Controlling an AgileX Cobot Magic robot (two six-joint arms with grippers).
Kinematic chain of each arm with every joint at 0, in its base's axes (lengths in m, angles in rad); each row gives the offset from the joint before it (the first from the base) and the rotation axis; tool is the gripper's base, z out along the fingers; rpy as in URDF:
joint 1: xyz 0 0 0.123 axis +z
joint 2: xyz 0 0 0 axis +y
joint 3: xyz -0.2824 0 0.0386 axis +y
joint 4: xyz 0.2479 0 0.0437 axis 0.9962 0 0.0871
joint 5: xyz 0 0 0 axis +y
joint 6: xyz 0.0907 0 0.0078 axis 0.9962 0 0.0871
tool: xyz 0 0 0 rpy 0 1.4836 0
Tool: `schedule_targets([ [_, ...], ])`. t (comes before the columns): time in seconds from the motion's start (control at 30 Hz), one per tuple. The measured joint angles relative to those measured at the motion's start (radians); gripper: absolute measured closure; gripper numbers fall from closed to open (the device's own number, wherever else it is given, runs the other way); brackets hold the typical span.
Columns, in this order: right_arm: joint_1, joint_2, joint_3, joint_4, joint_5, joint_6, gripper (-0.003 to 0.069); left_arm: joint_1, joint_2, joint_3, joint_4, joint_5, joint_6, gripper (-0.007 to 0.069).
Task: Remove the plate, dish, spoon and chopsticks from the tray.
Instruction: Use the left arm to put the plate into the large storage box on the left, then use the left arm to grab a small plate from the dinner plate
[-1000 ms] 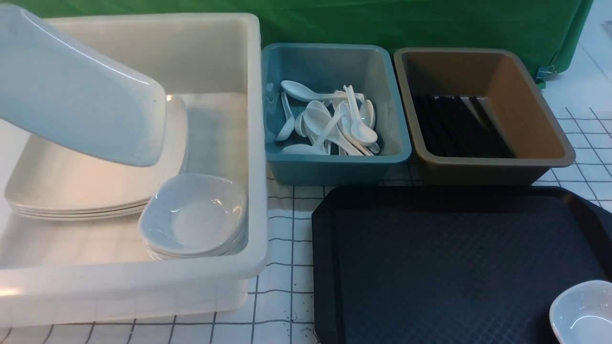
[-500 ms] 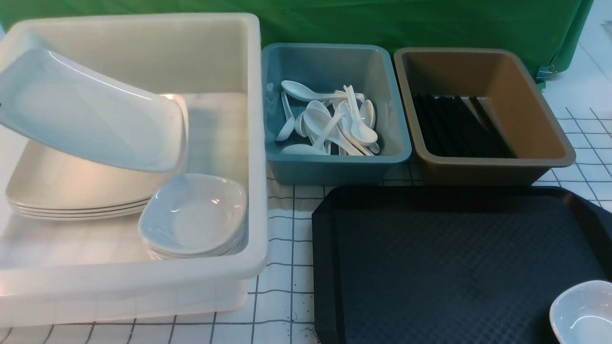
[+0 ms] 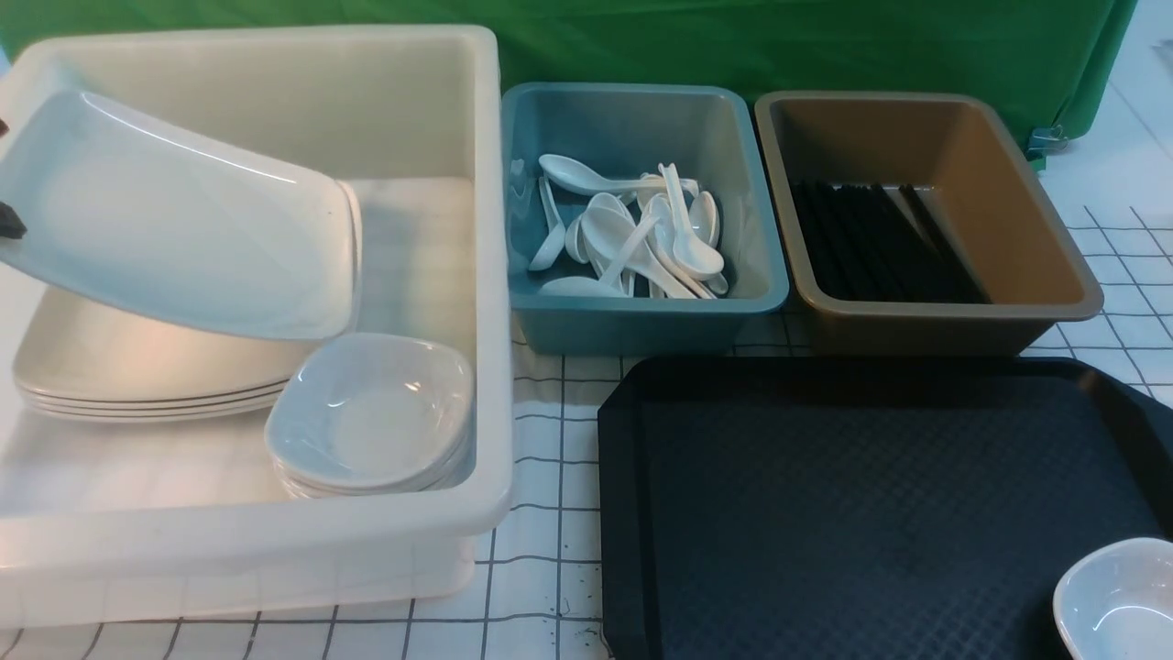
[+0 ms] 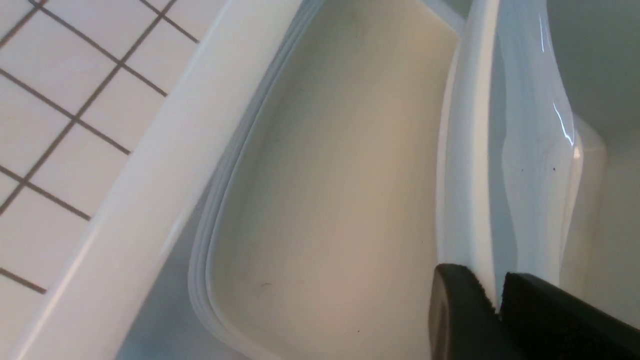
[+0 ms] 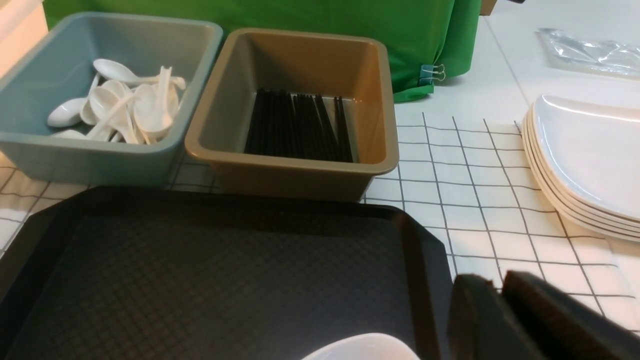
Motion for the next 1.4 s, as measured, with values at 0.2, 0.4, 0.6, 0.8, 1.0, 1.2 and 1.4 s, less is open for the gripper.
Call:
schedule_targets([
  [0.2,0.0,0.0,0.0,0.0,0.0,0.0,0.0566,0.0,-0.01,0.0,0.011,0.037,0.009,0.026],
  [0.4,0.0,0.0,0.0,0.0,0.0,0.0,0.0557,0.0,-0.04,-0.035,0.043,0.066,0.009,0.0148],
  [0.6,0.0,0.0,0.0,0.0,0.0,0.0,0.0555,0.0,-0.044,-0.041,0.054,0.127,0.01,0.0174],
  [0.8,0.0,0.0,0.0,0.0,0.0,0.0,0.0555,0.0,-0.058,-0.062,0.057,0.226,0.01,0.0391],
  [1.0,0.0,0.0,0.0,0.0,0.0,-0.001,0.056,0.0,-0.082,-0.099,0.032,0.389,0.049,0.0615],
  [1.2,0.0,0.0,0.0,0.0,0.0,-0.002,0.0625,-0.099,-0.106,-0.1,0.035,0.501,0.053,0.0631],
  [1.4,0.0,0.016,0.0,0.0,0.024,-0.024,0.0661,-0.432,-0.121,-0.101,0.032,0.492,-0.027,0.0629],
])
